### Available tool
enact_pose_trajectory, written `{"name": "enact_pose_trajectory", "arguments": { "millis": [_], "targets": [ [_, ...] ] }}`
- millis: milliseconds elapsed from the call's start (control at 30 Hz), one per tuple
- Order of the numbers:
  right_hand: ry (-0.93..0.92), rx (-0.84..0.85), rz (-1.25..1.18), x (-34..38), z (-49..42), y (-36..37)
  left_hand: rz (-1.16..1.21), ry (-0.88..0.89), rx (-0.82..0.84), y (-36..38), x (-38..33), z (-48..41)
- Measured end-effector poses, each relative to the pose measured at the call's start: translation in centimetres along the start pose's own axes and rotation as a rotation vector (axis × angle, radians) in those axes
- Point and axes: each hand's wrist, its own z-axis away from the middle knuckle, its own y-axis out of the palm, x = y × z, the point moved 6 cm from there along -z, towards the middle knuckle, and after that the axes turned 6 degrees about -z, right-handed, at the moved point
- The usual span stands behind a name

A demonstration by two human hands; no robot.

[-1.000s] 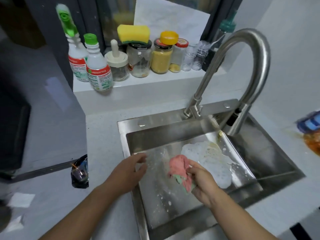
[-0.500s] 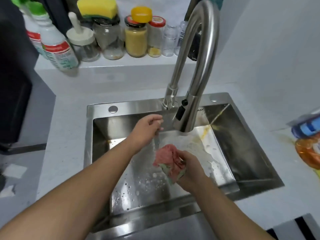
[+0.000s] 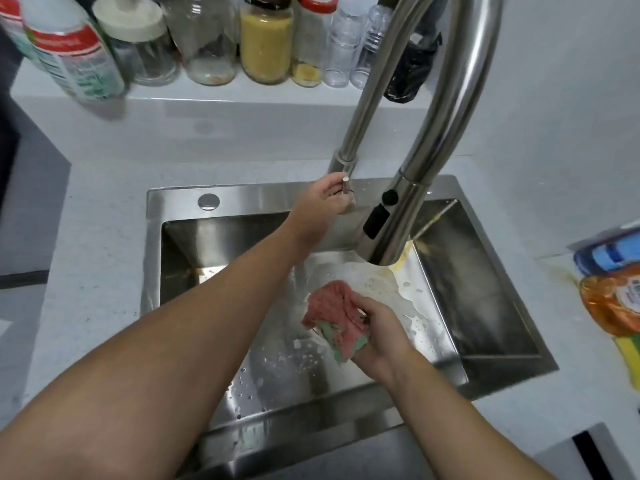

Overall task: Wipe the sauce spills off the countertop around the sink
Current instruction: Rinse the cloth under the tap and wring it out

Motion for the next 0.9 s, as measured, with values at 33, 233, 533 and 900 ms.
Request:
{"name": "enact_pose_trajectory", "arguments": {
  "millis": [33, 233, 533, 900],
  "targets": [
    [-0.006, 0.008, -0.023, 0.1, 0.0, 0.3, -0.005, 0.006, 0.005, 0.1, 0.0, 0.0],
    [-0.039, 0.06, -0.082, 0.3, 0.2, 1.7, -0.084, -0.004, -0.012, 0.6, 0.4, 0.6],
    [-0.074, 0.085, -0.078, 0.4, 0.1, 1.7, -0.381, -0.224, -0.075, -0.3, 4.8, 5.4],
    [-0.347, -0.078, 0.137, -0.8, -0.3, 1.2, 0.305, -0.372, -0.165, 6.5, 12.3, 12.1]
  ]
}}
